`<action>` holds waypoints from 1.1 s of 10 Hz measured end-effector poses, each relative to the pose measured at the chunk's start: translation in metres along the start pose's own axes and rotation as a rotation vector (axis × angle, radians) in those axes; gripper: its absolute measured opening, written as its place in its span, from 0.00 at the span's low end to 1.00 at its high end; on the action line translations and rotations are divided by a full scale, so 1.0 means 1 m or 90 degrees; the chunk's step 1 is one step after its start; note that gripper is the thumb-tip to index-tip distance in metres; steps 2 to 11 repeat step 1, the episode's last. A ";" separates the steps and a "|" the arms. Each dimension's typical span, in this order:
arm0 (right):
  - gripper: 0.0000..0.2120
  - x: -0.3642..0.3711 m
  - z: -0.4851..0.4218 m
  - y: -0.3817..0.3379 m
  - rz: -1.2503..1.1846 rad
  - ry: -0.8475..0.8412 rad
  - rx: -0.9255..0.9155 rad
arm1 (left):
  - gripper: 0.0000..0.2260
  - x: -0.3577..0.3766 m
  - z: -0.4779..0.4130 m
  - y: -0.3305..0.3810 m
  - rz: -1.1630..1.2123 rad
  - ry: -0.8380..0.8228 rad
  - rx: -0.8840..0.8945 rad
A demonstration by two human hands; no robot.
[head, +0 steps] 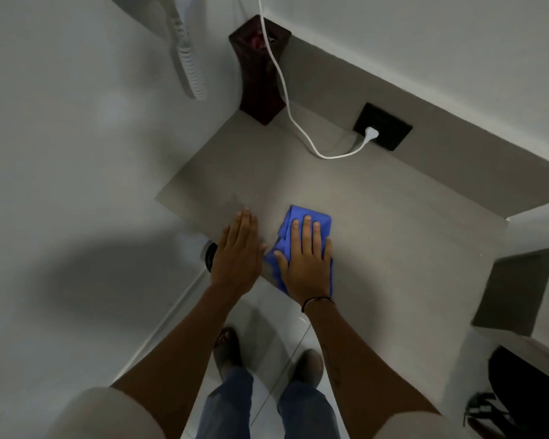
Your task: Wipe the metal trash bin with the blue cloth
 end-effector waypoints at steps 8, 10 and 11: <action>0.40 0.007 -0.003 -0.003 0.025 -0.021 0.002 | 0.35 0.006 -0.002 -0.017 -0.015 -0.034 0.004; 0.40 0.007 -0.003 -0.003 0.025 -0.021 0.002 | 0.35 0.006 -0.002 -0.017 -0.015 -0.034 0.004; 0.40 0.007 -0.003 -0.003 0.025 -0.021 0.002 | 0.35 0.006 -0.002 -0.017 -0.015 -0.034 0.004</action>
Point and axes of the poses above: each hand's wrist, its own z-axis away from the middle knuckle, its own x-axis out of the palm, y = z × x, the point moved 1 cm from there along -z, towards the middle knuckle, and after that the axes turned 9 degrees about z, right-handed, at the moved point
